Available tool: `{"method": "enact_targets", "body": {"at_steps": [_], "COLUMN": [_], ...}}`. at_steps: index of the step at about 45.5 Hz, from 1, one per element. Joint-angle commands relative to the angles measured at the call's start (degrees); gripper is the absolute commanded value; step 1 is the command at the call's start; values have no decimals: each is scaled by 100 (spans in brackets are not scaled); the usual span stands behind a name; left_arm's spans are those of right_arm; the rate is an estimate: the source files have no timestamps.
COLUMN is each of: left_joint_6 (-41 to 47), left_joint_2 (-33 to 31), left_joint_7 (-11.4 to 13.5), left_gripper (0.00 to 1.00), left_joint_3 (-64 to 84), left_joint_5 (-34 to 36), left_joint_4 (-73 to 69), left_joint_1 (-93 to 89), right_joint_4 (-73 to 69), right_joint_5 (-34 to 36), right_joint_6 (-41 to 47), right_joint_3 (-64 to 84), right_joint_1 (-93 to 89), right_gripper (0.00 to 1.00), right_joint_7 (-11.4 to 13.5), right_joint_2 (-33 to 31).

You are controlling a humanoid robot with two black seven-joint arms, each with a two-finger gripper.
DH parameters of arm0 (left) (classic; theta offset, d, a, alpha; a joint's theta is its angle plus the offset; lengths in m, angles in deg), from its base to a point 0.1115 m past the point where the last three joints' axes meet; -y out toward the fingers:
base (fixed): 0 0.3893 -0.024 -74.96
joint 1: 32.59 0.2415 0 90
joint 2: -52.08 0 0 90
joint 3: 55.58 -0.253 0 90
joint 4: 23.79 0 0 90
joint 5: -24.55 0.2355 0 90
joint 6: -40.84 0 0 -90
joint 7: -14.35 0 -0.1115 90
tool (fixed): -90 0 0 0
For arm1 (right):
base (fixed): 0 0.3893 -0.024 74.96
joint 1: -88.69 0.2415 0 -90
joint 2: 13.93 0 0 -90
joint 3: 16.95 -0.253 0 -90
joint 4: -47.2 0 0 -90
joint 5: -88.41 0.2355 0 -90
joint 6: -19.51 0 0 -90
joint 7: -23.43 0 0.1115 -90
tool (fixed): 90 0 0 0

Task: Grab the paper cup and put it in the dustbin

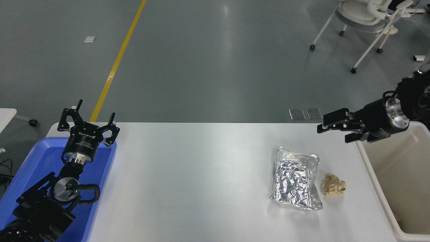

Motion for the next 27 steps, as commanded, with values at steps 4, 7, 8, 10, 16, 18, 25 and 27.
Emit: {"method": "enact_targets", "body": {"at_steps": [4, 7, 8, 10, 16, 18, 25, 27], "left_joint_6": [1, 1, 1, 1, 1, 1, 1, 1], "left_joint_2": [-3, 5, 5, -4, 5, -4, 5, -4], "left_joint_7": [4, 4, 4, 4, 4, 4, 4, 4], "left_gripper": [100, 100, 100, 100, 100, 100, 100, 100], "left_joint_3": [8, 8, 8, 8, 8, 8, 8, 8], "left_joint_5": [-1, -1, -1, -1, -1, -1, -1, -1], "left_joint_4": [-3, -3, 6, -3, -3, -3, -3, -3], "left_joint_1": [10, 10, 10, 10, 10, 10, 10, 10], "right_joint_4": [-1500, -1659, -1685, -1721, -1738, -1738, -1738, -1738], "right_joint_5": [1207, 1277, 1286, 1286, 1295, 1321, 1453, 1488], "right_joint_6": [698, 856, 917, 936, 936, 936, 936, 936], "right_joint_3": [418, 471, 488, 515, 532, 541, 550, 550], "right_joint_1": [2028, 2310, 2397, 2521, 2662, 2662, 2671, 2671], "right_gripper": [100, 100, 100, 100, 100, 100, 100, 100], "right_joint_7": [-13, -13, -13, -13, -13, -13, -13, -22], "right_joint_2": [641, 632, 632, 641, 694, 711, 738, 764]}}
